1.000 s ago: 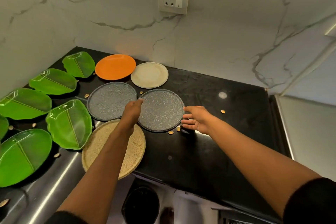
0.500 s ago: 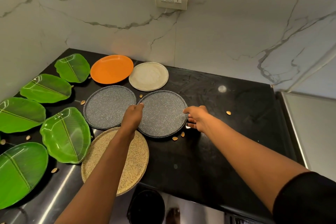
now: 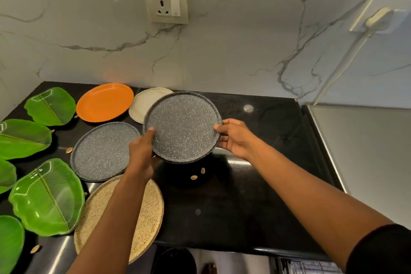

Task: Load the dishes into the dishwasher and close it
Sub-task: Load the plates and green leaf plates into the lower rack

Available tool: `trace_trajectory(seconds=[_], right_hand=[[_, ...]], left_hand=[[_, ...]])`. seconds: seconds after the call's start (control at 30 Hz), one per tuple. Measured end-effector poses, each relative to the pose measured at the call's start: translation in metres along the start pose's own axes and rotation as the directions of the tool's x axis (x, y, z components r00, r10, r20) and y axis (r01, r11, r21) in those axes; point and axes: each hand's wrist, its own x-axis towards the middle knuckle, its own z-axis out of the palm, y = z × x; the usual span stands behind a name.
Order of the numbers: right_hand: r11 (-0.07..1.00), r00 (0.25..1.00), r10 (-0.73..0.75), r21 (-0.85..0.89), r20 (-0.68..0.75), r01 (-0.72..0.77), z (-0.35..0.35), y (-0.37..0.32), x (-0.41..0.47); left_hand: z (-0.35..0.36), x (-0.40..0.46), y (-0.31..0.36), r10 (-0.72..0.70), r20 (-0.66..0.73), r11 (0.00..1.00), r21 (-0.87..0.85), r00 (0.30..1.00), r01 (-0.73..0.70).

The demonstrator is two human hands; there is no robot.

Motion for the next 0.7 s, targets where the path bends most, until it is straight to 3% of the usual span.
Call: trace_trajectory(seconds=[0.13, 0.23, 0.33, 0.53, 0.7], right_hand=[[0.99, 0.992, -0.129, -0.054, 0.015, 0.129, -0.038, -0.01, -0.041], [0.964, 0.974, -0.226, -0.154, -0.031, 0.218, -0.078, -0.013, -0.075], [0.949, 0.955, -0.292, -0.134, -0.042, 0.285, -0.124, -0.018, -0.117], [0.938, 0.917, -0.344, -0.024, -0.202, 0.347, -0.238, -0.013, -0.212], [0.959, 0.867, -0.259, -0.004, -0.425, 0.285, -0.338, 0.026, -0.315]], left_hand=[[0.037, -0.028, 0.015, 0.141, 0.109, 0.981, -0.153, 0.984, -0.123], [0.069, -0.05, 0.02, 0.193, 0.24, 0.975, -0.159, 0.951, -0.158], [0.112, -0.074, 0.018, 0.181, 0.424, 0.983, -0.106, 0.887, -0.15], [0.216, -0.149, -0.02, 0.078, 0.824, 0.969, 0.069, 0.561, -0.236], [0.299, -0.233, -0.082, -0.064, 0.955, 0.963, 0.135, 0.291, -0.232]])
